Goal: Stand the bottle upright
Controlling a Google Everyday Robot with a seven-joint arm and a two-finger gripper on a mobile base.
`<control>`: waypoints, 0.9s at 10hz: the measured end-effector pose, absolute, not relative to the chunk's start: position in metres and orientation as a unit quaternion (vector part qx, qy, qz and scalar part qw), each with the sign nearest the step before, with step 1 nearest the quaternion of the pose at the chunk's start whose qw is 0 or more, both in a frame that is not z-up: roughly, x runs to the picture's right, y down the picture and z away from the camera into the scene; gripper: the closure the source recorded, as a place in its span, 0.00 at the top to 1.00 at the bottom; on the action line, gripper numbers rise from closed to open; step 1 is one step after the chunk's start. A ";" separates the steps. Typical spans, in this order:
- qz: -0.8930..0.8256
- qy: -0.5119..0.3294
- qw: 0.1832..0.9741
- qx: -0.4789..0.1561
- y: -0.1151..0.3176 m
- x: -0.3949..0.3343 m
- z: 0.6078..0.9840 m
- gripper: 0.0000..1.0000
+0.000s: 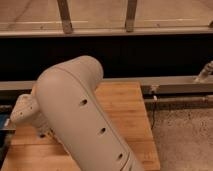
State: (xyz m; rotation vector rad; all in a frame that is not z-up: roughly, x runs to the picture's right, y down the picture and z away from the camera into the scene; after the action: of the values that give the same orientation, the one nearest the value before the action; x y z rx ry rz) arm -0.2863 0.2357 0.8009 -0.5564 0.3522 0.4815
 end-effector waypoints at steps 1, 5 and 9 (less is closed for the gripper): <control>0.238 0.169 0.917 -0.271 0.234 -0.286 0.800 0.09; 0.254 0.141 0.922 -0.256 0.201 -0.289 0.781 0.00; 0.263 0.107 0.931 -0.227 0.160 -0.300 0.755 0.00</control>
State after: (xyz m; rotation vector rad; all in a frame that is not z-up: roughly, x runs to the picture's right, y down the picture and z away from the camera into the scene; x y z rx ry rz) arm -0.2998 0.1603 0.7548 -0.4657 0.2192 0.5391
